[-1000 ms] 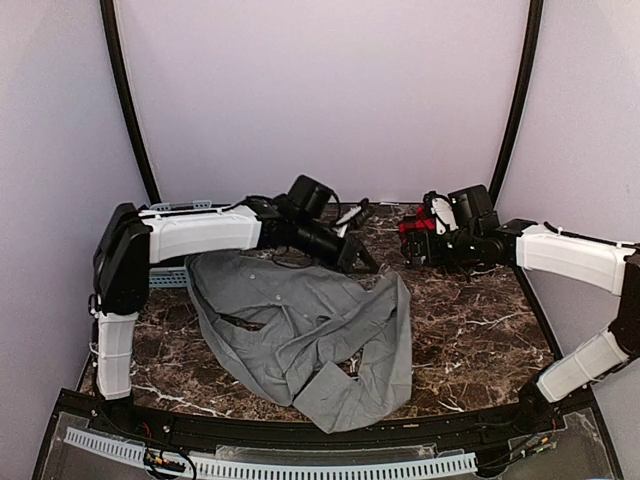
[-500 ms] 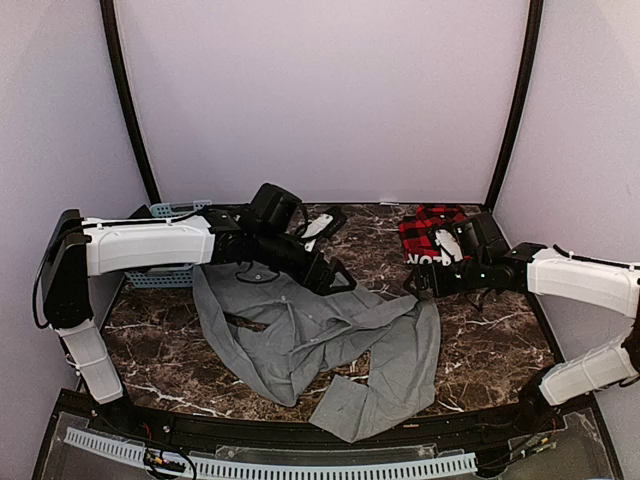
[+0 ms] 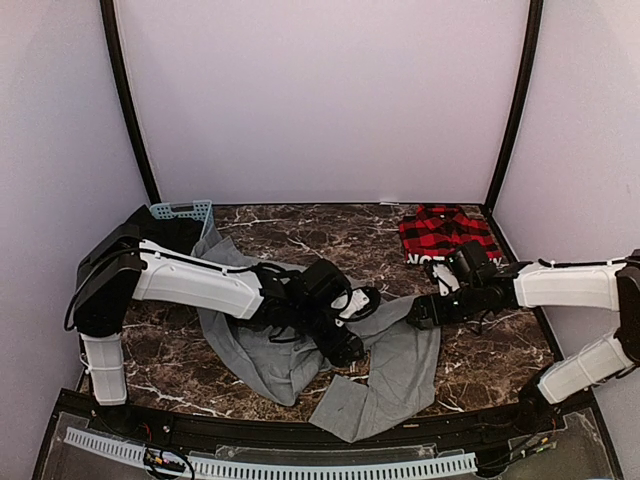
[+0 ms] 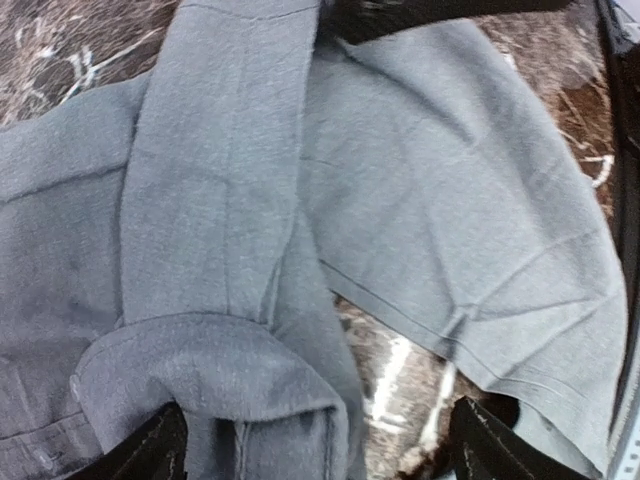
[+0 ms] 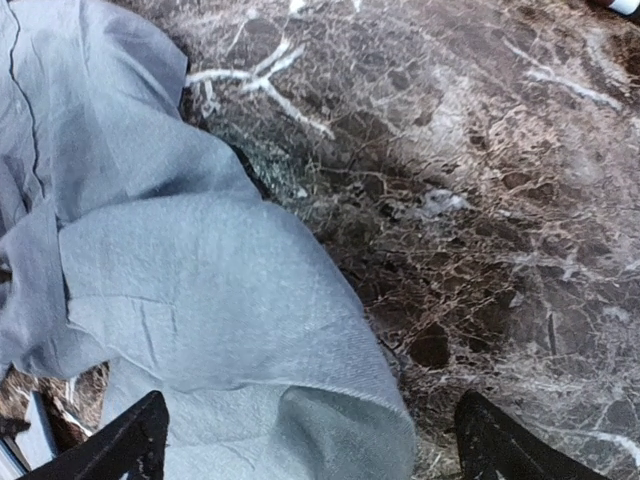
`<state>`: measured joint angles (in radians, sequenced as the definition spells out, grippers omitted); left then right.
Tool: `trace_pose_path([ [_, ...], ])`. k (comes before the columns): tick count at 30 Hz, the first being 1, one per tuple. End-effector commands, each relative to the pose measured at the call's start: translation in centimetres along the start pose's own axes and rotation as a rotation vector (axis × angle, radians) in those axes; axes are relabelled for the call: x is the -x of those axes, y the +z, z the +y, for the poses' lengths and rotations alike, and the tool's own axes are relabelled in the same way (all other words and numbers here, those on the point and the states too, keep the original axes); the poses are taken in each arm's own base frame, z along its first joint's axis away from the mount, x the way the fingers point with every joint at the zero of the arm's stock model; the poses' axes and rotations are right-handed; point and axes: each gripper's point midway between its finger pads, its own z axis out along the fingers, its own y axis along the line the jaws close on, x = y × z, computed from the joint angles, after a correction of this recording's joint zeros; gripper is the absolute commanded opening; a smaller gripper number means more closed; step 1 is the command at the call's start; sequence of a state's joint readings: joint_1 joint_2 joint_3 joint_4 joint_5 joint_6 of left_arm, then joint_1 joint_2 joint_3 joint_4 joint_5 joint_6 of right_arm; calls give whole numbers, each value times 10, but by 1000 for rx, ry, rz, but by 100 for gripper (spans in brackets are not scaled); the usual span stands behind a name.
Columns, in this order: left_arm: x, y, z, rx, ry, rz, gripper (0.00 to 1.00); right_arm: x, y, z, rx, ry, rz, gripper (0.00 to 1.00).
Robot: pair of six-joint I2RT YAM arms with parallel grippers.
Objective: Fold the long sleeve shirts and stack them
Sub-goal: Pick up the crumpled shirt from the center of the board.
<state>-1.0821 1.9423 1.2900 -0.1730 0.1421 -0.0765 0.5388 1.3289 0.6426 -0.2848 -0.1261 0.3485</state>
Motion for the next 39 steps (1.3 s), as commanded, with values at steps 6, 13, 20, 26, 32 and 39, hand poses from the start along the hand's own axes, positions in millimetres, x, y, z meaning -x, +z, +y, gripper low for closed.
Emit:
trace_pose_path([
  [6,28,-7,48,304,143,-62,85,2,12,9,56,-40,20,54],
  [13,49,-35,47,341,216,-151,92,29,-24,34,132,-124,-55,22],
  [20,83,-41,38,328,364,-221,99,43,-54,56,197,-183,-81,0],
  [26,83,-32,27,261,419,-214,99,57,-78,50,131,-193,-146,0],
  [32,92,-8,21,211,455,-202,99,47,-62,31,51,-125,-110,27],
  [39,96,29,23,193,471,-165,92,24,-35,11,-8,-71,-39,60],
])
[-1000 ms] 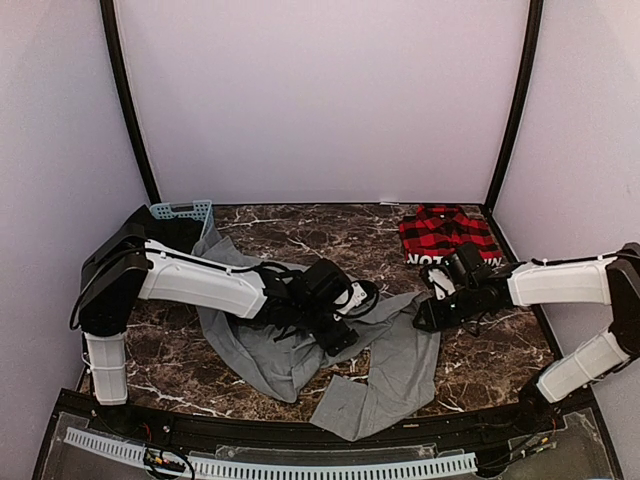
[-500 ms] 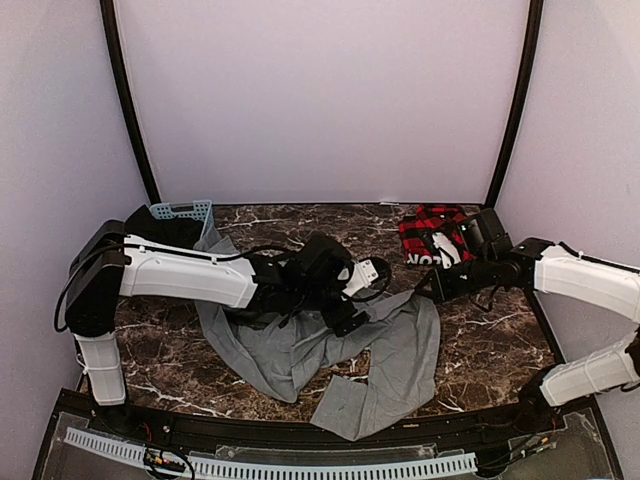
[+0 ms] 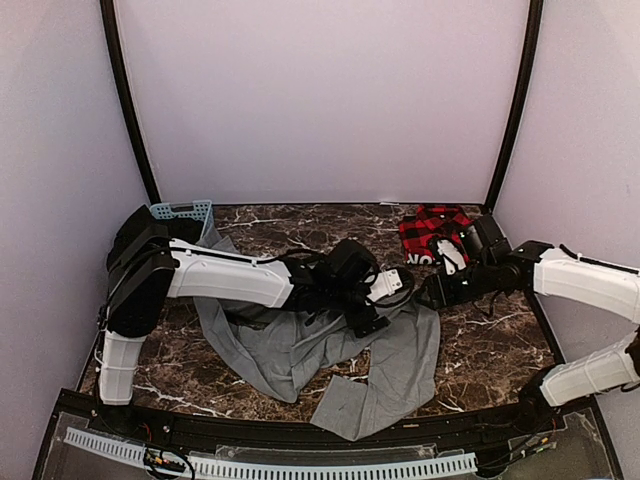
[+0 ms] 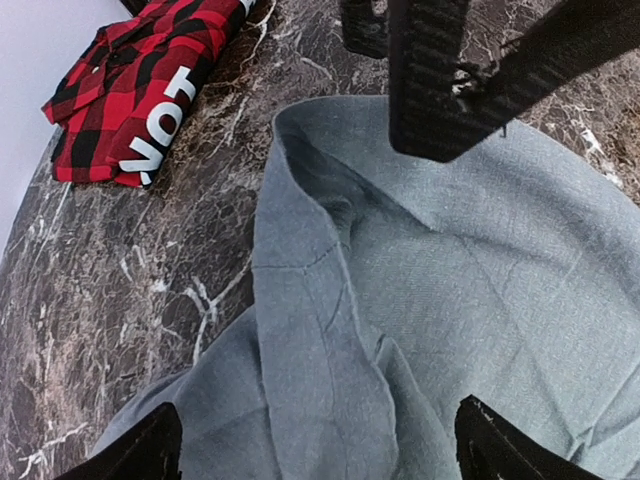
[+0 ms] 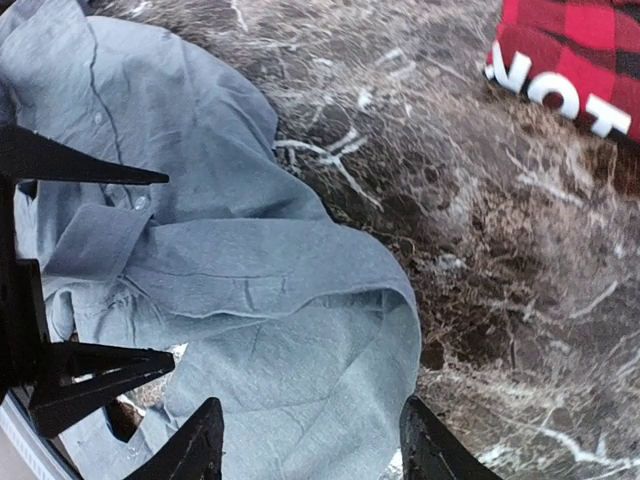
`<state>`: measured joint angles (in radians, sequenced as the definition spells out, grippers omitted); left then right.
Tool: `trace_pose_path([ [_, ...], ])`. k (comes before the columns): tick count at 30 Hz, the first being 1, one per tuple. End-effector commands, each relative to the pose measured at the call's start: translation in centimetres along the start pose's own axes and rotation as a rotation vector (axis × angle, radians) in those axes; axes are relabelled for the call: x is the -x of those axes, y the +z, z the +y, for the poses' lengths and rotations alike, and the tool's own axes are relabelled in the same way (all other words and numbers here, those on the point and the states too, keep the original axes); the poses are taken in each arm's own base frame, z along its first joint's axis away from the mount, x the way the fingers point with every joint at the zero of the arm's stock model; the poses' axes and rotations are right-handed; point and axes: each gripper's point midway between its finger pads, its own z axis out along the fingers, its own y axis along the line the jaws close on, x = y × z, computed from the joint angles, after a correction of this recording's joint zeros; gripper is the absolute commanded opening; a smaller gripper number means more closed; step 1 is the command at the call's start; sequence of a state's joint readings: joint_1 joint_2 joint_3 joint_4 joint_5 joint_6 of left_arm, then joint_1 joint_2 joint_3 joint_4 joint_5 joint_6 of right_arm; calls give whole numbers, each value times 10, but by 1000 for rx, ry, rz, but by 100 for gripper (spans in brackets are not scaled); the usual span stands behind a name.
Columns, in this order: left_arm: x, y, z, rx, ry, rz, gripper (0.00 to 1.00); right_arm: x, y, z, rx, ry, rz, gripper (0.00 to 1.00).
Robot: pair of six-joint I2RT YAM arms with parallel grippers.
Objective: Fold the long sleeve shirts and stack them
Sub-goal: Pick up the crumpled shirt from the center of the board.
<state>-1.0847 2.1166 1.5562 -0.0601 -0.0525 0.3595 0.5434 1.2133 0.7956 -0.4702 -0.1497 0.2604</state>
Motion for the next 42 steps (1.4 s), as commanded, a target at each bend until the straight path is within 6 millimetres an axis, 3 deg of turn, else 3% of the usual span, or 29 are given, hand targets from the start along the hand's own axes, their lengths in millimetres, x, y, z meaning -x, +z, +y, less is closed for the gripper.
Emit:
trace_pose_path([
  [1,1,12,-7,-36,23,10,91,-20,21,-18,-69,35,53,63],
  [5,-1,15,-10,-47,-6,10,89,-35,41,-30,-115,59,120,61],
  [9,-8,18,-2,-1,-26,32,83,-42,53,-24,-65,59,141,24],
  [12,-16,18,16,67,-69,59,75,-43,51,-13,-30,51,124,0],
  [18,-26,13,46,134,-165,73,53,-40,32,37,88,0,38,0],
  [25,-26,-12,81,185,-268,21,18,-47,18,101,268,-69,-1,0],
  [29,-26,-44,105,230,-300,-11,1,-46,17,146,328,-139,6,0],
  [32,-27,-82,129,327,-289,-3,0,-36,14,180,366,-165,-8,0],
  [34,-32,-107,146,414,-277,19,0,-30,6,214,434,-205,-26,0],
  [36,-34,-134,159,476,-271,21,0,-29,-5,253,548,-263,-38,6],
  [38,-32,-159,169,535,-259,-2,0,-31,-17,286,672,-315,-39,19],
  [41,-15,-202,171,553,-241,-90,0,-25,-25,296,690,-344,-68,45],
  [42,-19,-204,163,525,-232,-96,0,-20,-27,291,661,-347,-95,52],
])
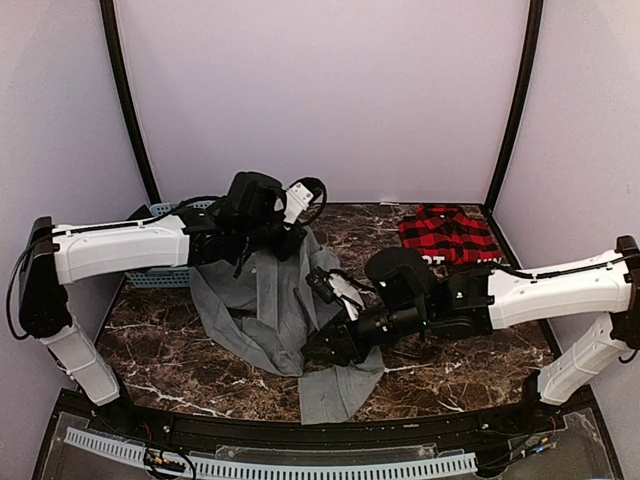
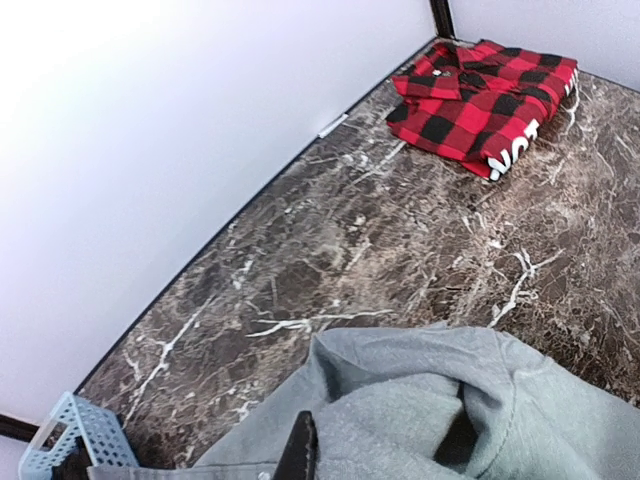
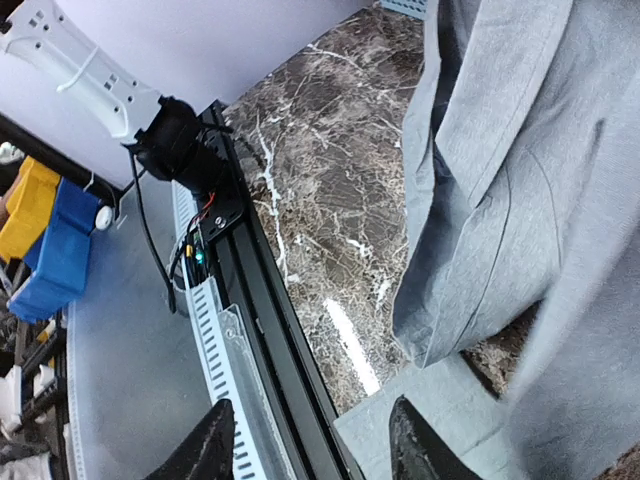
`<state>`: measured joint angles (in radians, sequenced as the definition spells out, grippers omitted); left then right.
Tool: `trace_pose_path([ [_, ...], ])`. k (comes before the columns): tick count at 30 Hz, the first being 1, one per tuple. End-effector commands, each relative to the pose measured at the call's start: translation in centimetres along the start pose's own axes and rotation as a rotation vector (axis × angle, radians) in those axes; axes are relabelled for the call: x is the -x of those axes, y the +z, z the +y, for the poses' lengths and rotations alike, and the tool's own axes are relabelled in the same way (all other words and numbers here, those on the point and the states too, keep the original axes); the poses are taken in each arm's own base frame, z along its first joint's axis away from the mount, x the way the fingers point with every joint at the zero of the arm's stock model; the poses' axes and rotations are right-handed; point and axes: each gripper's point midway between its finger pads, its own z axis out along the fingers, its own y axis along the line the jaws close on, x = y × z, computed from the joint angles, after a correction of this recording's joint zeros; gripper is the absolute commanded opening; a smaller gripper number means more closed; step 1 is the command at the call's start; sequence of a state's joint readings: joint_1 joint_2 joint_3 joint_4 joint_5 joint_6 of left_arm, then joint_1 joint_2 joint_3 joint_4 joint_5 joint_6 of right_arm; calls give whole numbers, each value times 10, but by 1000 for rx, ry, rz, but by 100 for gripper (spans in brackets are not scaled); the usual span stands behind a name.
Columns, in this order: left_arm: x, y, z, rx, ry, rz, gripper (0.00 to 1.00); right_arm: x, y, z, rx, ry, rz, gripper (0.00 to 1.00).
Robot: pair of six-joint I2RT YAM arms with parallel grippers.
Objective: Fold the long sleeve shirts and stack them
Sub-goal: Pick up the crumpled shirt from the center of the board.
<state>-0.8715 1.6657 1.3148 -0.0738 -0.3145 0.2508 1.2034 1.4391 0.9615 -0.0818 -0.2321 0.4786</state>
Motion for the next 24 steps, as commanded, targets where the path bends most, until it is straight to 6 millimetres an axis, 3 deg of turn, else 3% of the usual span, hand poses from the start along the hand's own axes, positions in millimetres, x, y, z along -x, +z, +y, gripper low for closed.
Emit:
trace_pose_path([
  [1,24,-62,30,48,9,-130,0,26,-14,14,7,-79,-89,57],
  [2,17,-67,24,11,15,-133,0,30,-22,10,-29,-95,-107,61],
  [3,26,-89,30,7,3,-181,0,35,-31,6,-56,-111,-127,65],
  [4,20,-96,24,-30,6,-192,0,41,-40,2,-76,-124,-151,68],
  [5,28,-117,29,-42,-8,-246,0,49,-52,-1,-87,-137,-184,72],
  [8,28,-155,20,-132,-19,-342,0,62,-74,-13,-102,-161,-237,78],
  [11,33,-195,31,-118,-35,-447,0,70,-85,-17,-92,-195,-266,80],
  [15,38,-219,44,-87,-24,-470,0,77,-88,-27,-108,-208,-296,82],
  [20,31,-229,61,-44,-62,-352,0,88,-76,-91,-282,-73,-286,83],
  [22,37,-247,79,11,-106,-353,0,91,-70,-116,-337,-17,-282,83],
  [24,60,-278,105,72,-174,-418,0,94,-66,-135,-388,14,-278,83],
])
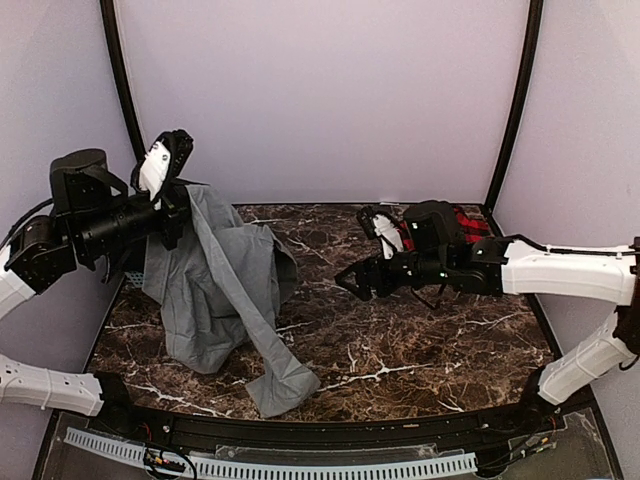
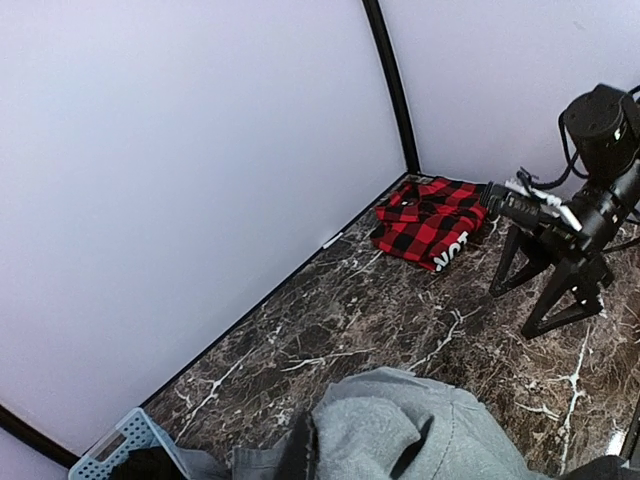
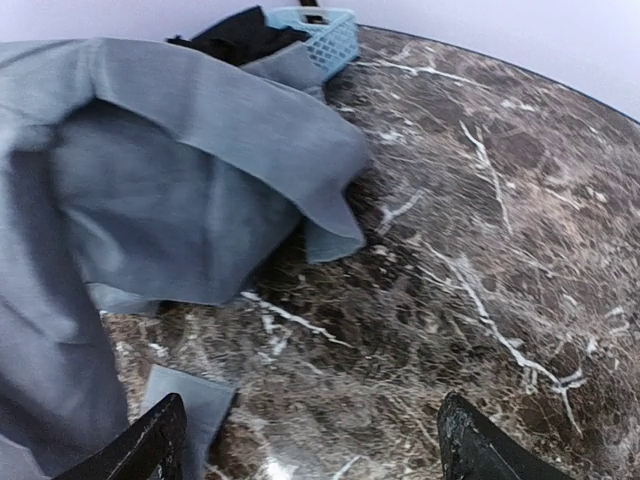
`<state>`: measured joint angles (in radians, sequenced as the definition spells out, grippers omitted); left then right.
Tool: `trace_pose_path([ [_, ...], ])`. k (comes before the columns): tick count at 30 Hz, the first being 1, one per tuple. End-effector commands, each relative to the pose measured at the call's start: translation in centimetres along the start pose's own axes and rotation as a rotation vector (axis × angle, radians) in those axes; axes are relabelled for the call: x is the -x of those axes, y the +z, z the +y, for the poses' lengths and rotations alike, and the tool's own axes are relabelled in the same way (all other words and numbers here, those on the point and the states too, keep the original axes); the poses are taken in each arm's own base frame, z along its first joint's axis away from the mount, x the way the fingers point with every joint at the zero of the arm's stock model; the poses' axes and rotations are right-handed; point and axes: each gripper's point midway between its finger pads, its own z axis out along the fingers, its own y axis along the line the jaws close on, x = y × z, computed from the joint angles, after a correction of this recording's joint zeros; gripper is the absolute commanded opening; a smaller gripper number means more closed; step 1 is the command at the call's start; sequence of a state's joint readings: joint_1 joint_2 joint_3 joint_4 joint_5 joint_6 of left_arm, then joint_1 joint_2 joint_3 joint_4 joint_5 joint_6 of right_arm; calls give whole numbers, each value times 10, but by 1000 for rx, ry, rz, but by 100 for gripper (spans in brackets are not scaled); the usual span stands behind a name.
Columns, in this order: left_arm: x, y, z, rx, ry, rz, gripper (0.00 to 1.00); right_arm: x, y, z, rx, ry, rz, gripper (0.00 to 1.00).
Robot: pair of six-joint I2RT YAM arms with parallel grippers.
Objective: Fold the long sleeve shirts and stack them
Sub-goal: Pick up the crumpled shirt from the center of the board.
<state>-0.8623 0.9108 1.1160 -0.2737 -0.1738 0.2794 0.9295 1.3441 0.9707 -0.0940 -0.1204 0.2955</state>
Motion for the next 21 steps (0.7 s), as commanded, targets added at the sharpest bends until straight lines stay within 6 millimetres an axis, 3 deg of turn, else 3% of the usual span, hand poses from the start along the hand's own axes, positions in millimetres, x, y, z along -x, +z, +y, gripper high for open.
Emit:
trace_pose_path([
  [1,49,-44,45,150,-126,-61,0,16,19,-42,-135,73,-30,83],
  [2,69,-47,52,160,-149,-87,0,17,23,-48,-149,83,-27,83],
  [3,71,-43,52,155,-169,-64,0,16,26,-55,-156,98,-22,83],
  [4,86,-34,54,153,-178,-64,0,15,29,-61,-156,118,-17,83],
  [5,77,-8,45,125,-168,1,0,15,32,-65,-146,132,-15,83],
  [6,93,-4,44,106,-172,-22,0,15,34,-67,-124,136,-14,83],
  [7,90,21,36,82,-163,10,0,16,36,-68,-109,135,-17,83],
  [8,107,26,32,43,-167,-24,0,15,36,-67,-94,122,-18,84],
  [9,104,49,22,10,-163,3,0,19,37,-63,-69,91,-41,85],
  [10,130,46,21,-28,-177,-57,0,23,37,-58,-39,60,-65,86],
  [11,144,56,19,-46,-195,-82,0,24,37,-54,-12,35,-72,87],
  [15,186,71,6,-164,-261,-176,0,18,38,-45,55,-20,-100,90],
  [21,208,84,-12,-283,-328,-219,0,-3,41,-33,156,0,-109,91],
])
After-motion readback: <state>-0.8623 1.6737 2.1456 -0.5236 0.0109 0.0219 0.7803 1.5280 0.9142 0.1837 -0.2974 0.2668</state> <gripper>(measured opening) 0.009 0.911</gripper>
